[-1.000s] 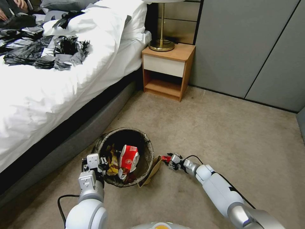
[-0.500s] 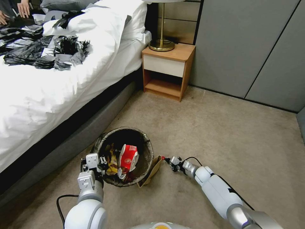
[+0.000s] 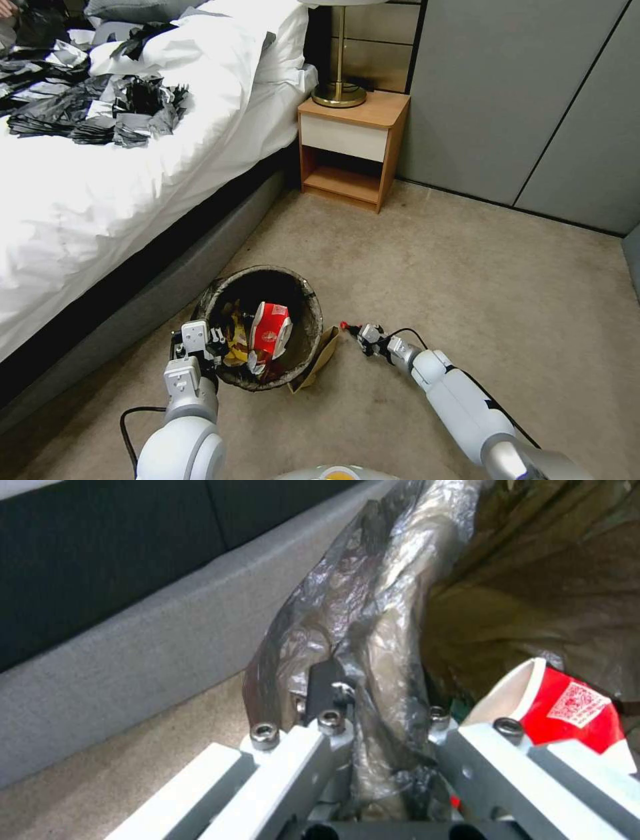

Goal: Pick up the trash bin, then pick up the garbage from the floor and place it into the trash bin.

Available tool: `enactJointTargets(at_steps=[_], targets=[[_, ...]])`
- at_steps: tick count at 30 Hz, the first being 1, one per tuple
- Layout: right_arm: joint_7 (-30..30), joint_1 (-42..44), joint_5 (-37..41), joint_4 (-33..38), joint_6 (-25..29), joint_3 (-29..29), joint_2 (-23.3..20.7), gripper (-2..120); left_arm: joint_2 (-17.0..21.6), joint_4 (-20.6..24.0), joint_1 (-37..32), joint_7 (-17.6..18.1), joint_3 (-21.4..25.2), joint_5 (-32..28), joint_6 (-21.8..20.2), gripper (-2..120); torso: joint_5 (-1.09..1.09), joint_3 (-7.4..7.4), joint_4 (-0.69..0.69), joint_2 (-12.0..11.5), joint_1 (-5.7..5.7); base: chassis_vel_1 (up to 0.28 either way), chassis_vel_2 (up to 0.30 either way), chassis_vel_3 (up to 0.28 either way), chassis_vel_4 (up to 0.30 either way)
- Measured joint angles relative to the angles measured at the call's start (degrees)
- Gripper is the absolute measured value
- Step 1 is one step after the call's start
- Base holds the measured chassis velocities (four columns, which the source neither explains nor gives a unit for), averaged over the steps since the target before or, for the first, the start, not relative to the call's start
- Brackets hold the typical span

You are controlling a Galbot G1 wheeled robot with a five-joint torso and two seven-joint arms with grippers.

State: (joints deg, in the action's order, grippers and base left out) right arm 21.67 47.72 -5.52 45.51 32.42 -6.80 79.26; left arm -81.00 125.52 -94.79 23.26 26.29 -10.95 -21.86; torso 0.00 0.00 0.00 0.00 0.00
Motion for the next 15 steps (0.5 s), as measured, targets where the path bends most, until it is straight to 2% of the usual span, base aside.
enactJointTargets(at_steps=[1,5,6,8,9,10,11,14,15], targets=[[0.00,0.00,0.00,0.00,0.00,0.00,0.00,0,0.00,0.00,0.00,0.00,0.00,0.00,0.00,1,0.00,0.00,0.00,0.00,0.00,0.000,0.000,0.000,0.000],[-2.93,6.21,5.90,17.82,-0.34,-0.11,-1.45,0,0.77,-0.60,0.22,-0.02,0.02,-0.35,-0.12,1,-0.01,0.00,-0.01,0.00,0.00,0.000,0.000,0.000,0.000],[-2.93,6.21,5.90,17.82,-0.34,-0.11,-1.45,0,0.77,-0.60,0.22,-0.02,0.02,-0.35,-0.12,1,-0.01,0.00,-0.01,0.00,0.00,0.000,0.000,0.000,0.000],[-3.92,8.93,7.94,27.97,-1.23,-0.27,-2.43,0,0.97,-0.95,0.40,0.01,0.04,-0.49,-0.16,1,-0.02,0.00,-0.01,0.00,0.00,0.000,0.000,0.000,0.000],[-4.09,9.64,8.40,30.61,-1.53,-0.30,-2.68,0,1.00,-1.05,0.45,0.01,0.02,-0.52,-0.17,1,-0.02,0.00,-0.01,0.00,0.00,0.000,0.000,0.000,0.000],[-4.35,11.87,10.08,38.44,-2.42,-0.11,-3.58,0,1.03,-1.35,0.65,0.01,-0.17,-0.56,-0.18,1,-0.01,0.00,0.00,0.00,0.00,0.000,0.000,0.000,0.000],[-4.35,11.87,10.08,38.44,-2.42,-0.11,-3.58,0,1.03,-1.35,0.65,0.01,-0.17,-0.56,-0.18,1,-0.01,0.00,0.00,0.00,0.00,0.000,0.000,0.000,0.000],[-4.24,15.26,12.02,50.37,-3.72,1.48,-5.14,0,1.04,-1.79,0.93,0.00,-0.62,-0.56,-0.21,1,-0.01,0.00,-0.01,0.00,0.00,0.000,0.000,0.000,0.000],[-4.24,15.26,12.02,50.37,-3.72,1.48,-5.14,0,1.04,-1.79,0.93,0.00,-0.62,-0.56,-0.21,1,-0.01,0.00,-0.01,0.00,0.00,0.000,0.000,0.000,0.000]])
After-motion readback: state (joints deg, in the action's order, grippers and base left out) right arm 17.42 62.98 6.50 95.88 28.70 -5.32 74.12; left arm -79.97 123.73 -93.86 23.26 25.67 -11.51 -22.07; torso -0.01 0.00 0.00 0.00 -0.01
